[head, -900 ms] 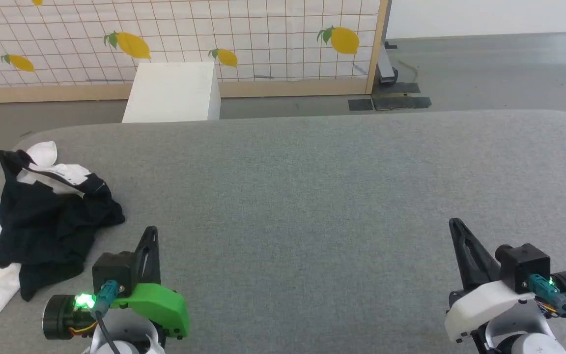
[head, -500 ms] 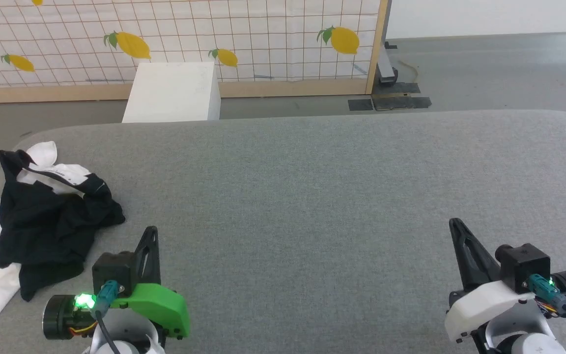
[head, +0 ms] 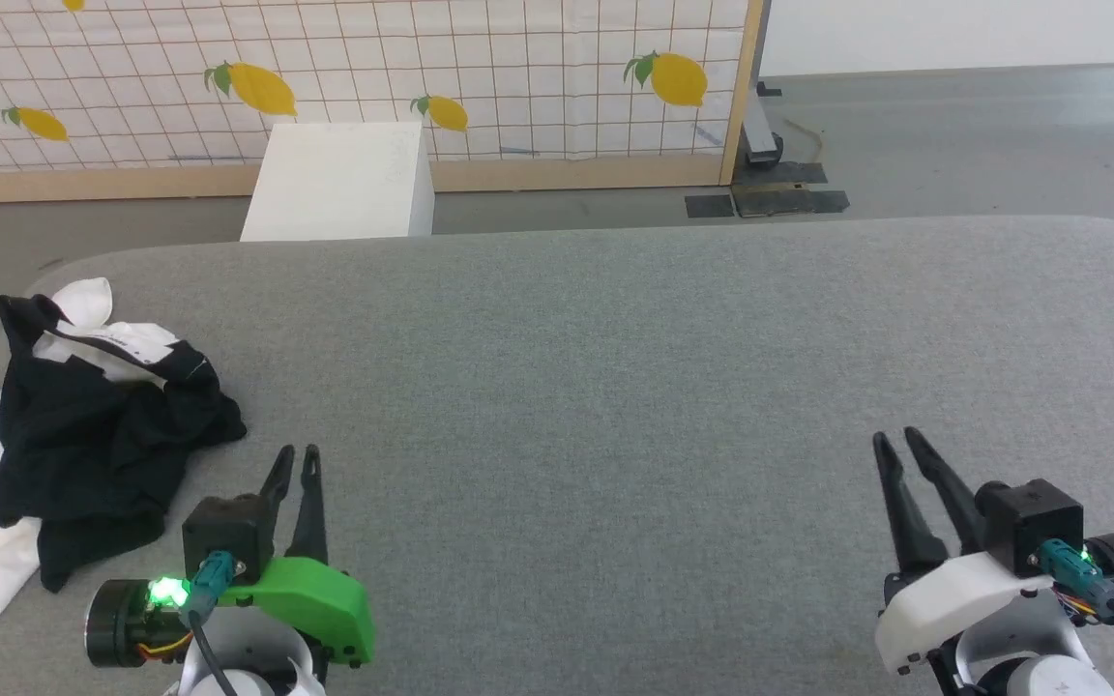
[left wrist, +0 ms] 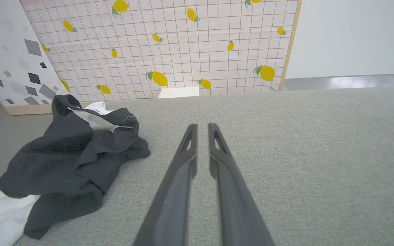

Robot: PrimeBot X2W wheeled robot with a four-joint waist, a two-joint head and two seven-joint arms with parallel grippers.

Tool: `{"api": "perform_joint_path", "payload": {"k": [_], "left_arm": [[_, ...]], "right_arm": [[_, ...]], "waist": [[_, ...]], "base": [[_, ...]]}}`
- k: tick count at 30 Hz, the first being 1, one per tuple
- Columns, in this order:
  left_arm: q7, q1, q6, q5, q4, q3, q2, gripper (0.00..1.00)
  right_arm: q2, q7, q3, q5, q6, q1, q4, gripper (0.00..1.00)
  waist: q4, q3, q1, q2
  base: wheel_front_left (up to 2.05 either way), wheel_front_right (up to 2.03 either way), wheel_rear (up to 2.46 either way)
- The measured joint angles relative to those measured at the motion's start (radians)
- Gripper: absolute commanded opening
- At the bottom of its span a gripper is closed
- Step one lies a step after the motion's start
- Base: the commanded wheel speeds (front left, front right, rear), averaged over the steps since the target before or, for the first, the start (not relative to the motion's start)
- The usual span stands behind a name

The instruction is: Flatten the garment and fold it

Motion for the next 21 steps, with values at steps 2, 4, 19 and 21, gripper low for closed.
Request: {"api": "perform_joint_path", "payload": {"k": [2,4,19,21], "left_arm": [[0.000,0.000,0.000,-0.002,0.000,-0.001,0.000,1.00],[0.000,0.000,0.000,-0.003,0.001,-0.004,0.000,1.00],[-0.033,-0.002,0.018,-0.020,0.030,-0.027,0.001,1.00],[-0.036,-0.002,0.018,-0.020,0.033,-0.029,0.002,1.00]], "right_arm": [[0.000,0.000,0.000,0.000,0.000,0.000,0.000,1.00],[0.000,0.000,0.000,0.000,0.000,0.000,0.000,1.00],[0.000,-0.015,0.001,0.010,0.000,0.000,0.012,1.00],[0.000,-0.019,0.002,0.012,0.000,0.000,0.013,1.00]], "waist": [[0.000,0.000,0.0000,0.0000],[0.001,0.000,0.0000,0.0000],[0.059,-0.001,0.0000,0.0000],[0.070,-0.001,0.0000,0.0000]], "base": [[0.00,0.00,0.00],[0.00,0.00,0.00],[0.00,0.00,0.00],[0.00,0.00,0.00]]}}
